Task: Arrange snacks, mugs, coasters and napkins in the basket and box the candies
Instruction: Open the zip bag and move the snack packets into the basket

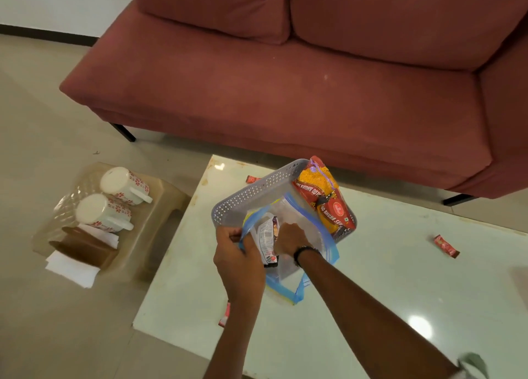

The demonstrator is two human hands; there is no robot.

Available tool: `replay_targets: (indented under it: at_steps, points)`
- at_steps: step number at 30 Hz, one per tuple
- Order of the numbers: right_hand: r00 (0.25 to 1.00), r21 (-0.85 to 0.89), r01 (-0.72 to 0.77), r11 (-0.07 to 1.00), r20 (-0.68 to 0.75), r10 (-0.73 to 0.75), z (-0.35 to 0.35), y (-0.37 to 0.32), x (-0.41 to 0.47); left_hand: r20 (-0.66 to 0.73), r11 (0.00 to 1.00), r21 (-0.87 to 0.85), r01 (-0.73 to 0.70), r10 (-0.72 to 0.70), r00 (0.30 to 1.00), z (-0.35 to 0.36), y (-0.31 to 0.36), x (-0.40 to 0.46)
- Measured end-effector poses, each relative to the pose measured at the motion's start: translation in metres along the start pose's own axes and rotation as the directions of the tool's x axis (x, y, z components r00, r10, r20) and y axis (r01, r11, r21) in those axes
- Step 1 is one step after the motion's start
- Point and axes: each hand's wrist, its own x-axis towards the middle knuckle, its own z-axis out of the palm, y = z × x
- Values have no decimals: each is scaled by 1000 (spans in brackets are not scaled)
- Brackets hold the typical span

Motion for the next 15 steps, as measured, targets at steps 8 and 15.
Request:
replay_targets:
  at_steps: [8,15]
  points:
    - [981,-14,-189,982,-39,188,41,-3,27,-25,999,-32,16,-17,1000,-8,-13,-2]
    - [952,142,-235,961,-168,258,68,-9,29,-17,996,-70,56,-57,998,-13,-17,-1]
